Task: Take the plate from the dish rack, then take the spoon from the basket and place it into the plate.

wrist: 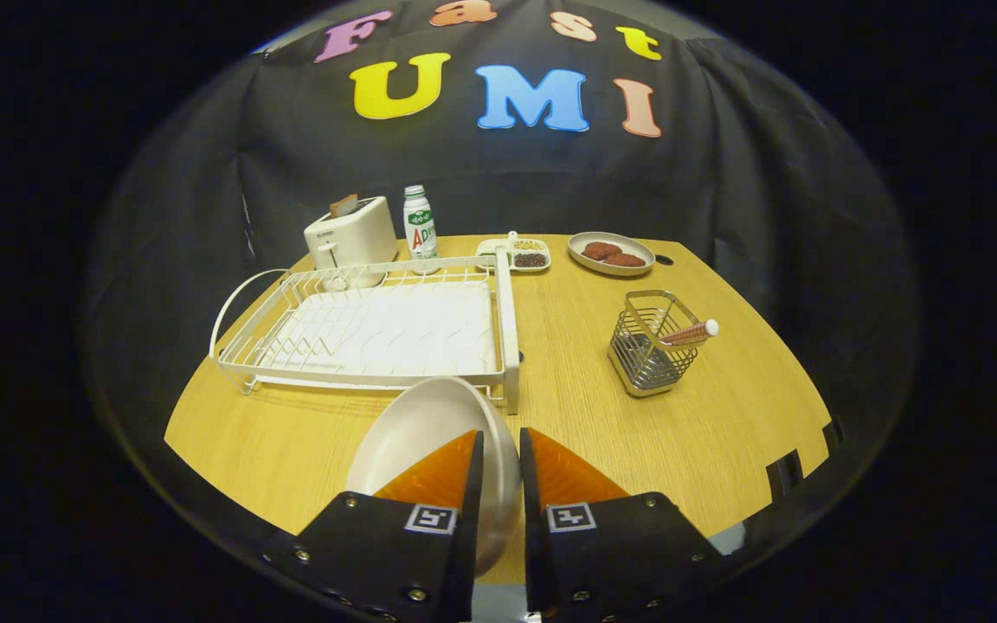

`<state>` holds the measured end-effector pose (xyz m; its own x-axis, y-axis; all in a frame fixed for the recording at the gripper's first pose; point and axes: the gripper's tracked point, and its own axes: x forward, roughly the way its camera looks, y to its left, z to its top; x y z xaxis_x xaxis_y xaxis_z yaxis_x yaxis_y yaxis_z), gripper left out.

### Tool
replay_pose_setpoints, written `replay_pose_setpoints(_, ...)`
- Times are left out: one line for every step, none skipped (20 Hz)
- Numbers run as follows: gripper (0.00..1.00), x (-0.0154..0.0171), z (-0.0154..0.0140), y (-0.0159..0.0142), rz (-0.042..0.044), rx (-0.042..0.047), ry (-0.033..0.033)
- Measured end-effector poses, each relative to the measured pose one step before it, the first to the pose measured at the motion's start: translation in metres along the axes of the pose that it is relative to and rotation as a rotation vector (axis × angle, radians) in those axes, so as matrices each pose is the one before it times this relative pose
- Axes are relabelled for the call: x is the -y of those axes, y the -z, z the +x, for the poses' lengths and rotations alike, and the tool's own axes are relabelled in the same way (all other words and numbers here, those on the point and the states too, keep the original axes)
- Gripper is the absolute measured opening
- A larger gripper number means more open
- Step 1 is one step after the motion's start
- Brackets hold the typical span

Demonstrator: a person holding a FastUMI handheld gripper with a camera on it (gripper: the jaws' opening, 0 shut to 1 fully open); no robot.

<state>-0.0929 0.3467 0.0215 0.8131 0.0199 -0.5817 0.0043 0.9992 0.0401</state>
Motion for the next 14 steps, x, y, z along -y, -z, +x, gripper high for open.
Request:
replay_pose_setpoints(0.23,0.00198,0.00257,-0.00022,0.01742,-0.00062,-0.00478)
replay_pose_setpoints(0.23,0.00129,0.00200,0.00137,0.01205,-0.00093,-0.00250)
replay_pose_setpoints(0.23,0.00143,0.00287,0.00130,0.00327,-0.00316,0.00144)
replay_pose_setpoints(0.23,-0.00083,0.00322,0.00390,-0.00296,-0.00933,-0.00382)
replay_pose_setpoints(0.23,0.00069,0.00071,0.00230,-0.00802,-0.00918,0.00293)
replay_pose_setpoints(0.23,-0.00052,0.00226,0.00195,-0.00923,-0.00383,0.00102)
replay_pose_setpoints(0.24,-0.00084,0.00076,0.00052,-0.00764,-0.00112,-0.00071)
replay_pose_setpoints(0.23,-0.00111,0.00098,0.00331,-0.00722,-0.00405,-0.00220)
replay_pose_setpoints(0.23,-0.00109,0.00042,0.00126,-0.00530,-0.00526,-0.00239)
replay_pose_setpoints(0.23,-0.00104,0.00062,0.00176,-0.00383,-0.00312,-0.00168)
replay_pose_setpoints(0.23,-0.00068,0.00021,-0.00028,-0.00209,-0.00077,-0.00055)
replay_pose_setpoints(0.23,-0.00037,0.00052,0.00080,-0.00237,-0.00012,-0.00162)
replay_pose_setpoints(0.23,-0.00078,0.00040,-0.00055,-0.00284,0.00053,-0.00054)
replay_pose_setpoints(0.23,-0.00037,-0.00163,0.00043,-0.00439,0.00296,-0.00102)
